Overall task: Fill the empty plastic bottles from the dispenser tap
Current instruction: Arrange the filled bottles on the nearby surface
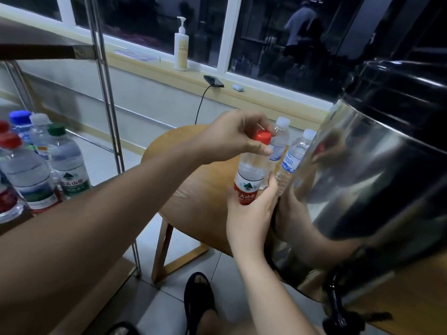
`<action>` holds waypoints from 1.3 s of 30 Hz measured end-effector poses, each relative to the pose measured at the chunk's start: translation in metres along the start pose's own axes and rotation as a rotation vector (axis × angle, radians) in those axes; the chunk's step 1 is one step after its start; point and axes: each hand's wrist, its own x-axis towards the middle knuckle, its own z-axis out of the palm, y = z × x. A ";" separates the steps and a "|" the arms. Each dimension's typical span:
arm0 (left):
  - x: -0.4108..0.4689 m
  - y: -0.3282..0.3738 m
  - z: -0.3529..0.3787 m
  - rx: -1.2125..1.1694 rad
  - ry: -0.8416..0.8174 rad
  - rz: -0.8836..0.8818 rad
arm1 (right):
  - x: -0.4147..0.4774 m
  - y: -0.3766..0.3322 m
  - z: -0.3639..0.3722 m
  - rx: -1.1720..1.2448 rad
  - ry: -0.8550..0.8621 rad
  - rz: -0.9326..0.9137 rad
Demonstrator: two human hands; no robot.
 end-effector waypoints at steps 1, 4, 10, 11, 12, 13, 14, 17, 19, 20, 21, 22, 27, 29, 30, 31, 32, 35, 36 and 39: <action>-0.002 0.000 -0.002 -0.007 -0.011 -0.005 | 0.004 -0.002 0.001 0.007 0.009 -0.004; -0.005 0.000 -0.006 -0.060 -0.056 -0.016 | 0.012 -0.002 0.000 0.009 -0.009 -0.024; 0.030 -0.017 -0.009 -0.216 0.078 -0.149 | 0.006 0.002 -0.009 -0.001 -0.058 -0.043; 0.039 -0.023 -0.006 -0.208 0.127 -0.171 | 0.005 0.003 -0.011 -0.003 -0.069 -0.044; 0.048 -0.028 -0.002 -0.186 0.153 -0.185 | 0.004 0.003 -0.013 -0.004 -0.078 -0.045; 0.057 -0.032 0.002 -0.161 0.152 -0.192 | 0.004 0.003 -0.015 -0.003 -0.086 -0.049; 0.066 -0.036 0.006 -0.141 0.125 -0.191 | 0.004 0.003 -0.017 -0.002 -0.089 -0.051; 0.087 -0.039 0.019 -0.103 0.001 -0.202 | 0.002 0.001 -0.020 -0.008 -0.097 -0.053; 0.094 -0.041 0.028 -0.079 -0.087 -0.215 | 0.001 0.000 -0.019 -0.025 -0.105 -0.054; 0.096 -0.040 0.032 -0.063 -0.122 -0.217 | 0.001 0.000 -0.019 -0.032 -0.106 -0.056; 0.097 -0.041 0.036 -0.030 -0.139 -0.212 | 0.001 0.001 -0.019 -0.037 -0.107 -0.061; 0.097 -0.041 0.040 0.017 -0.145 -0.198 | 0.002 0.001 -0.019 -0.039 -0.114 -0.063; 0.076 -0.049 0.037 0.050 -0.078 -0.170 | 0.001 0.003 -0.020 -0.045 -0.152 -0.072; 0.055 -0.052 0.029 0.001 0.012 -0.131 | 0.000 0.003 -0.020 -0.050 -0.160 -0.074; 0.044 -0.052 0.022 -0.009 0.056 -0.123 | 0.000 0.002 -0.020 -0.051 -0.163 -0.074; 0.031 -0.051 0.015 -0.011 0.100 -0.125 | 0.000 0.001 -0.020 -0.052 -0.169 -0.074; 0.017 -0.051 0.008 -0.012 0.141 -0.140 | -0.002 0.000 -0.019 -0.046 -0.182 -0.075; -0.029 -0.051 -0.020 -0.033 0.249 -0.184 | -0.007 -0.005 -0.014 -0.001 -0.244 -0.082; -0.045 -0.050 -0.030 -0.032 0.283 -0.193 | -0.009 -0.008 -0.010 0.017 -0.271 -0.075; -0.093 -0.040 -0.057 0.064 0.385 -0.226 | -0.019 -0.015 0.008 0.089 -0.345 -0.076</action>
